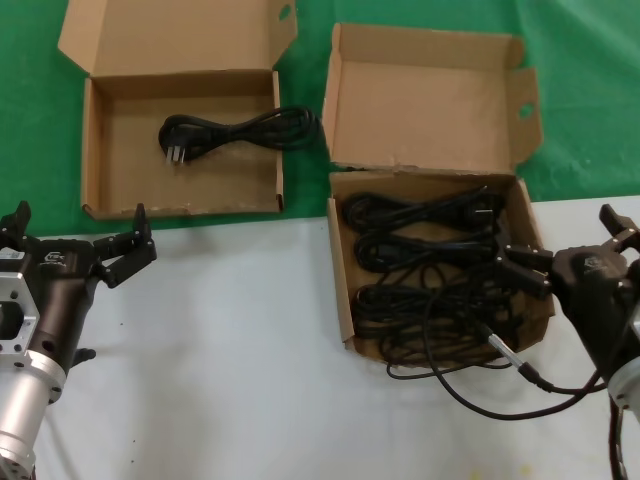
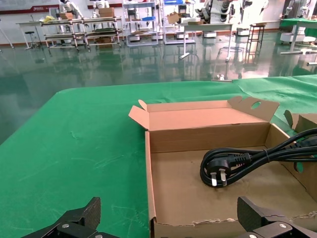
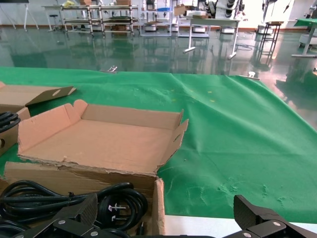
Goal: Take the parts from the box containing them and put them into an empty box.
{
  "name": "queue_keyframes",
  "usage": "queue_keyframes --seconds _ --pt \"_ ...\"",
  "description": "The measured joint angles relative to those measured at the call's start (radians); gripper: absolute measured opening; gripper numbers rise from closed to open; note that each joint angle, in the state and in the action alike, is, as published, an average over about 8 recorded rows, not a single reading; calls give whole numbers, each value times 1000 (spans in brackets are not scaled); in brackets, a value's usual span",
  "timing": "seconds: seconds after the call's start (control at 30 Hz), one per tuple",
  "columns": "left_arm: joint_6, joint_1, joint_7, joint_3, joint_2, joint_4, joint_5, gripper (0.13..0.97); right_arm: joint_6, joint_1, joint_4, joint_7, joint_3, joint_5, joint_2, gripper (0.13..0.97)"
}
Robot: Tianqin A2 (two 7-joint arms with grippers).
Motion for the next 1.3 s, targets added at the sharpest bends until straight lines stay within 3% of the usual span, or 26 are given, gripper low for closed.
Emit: queue_keyframes --seconds 1.3 --pt "0 0 0 0 0 0 0 966 0 0 0 0 0 0 0 966"
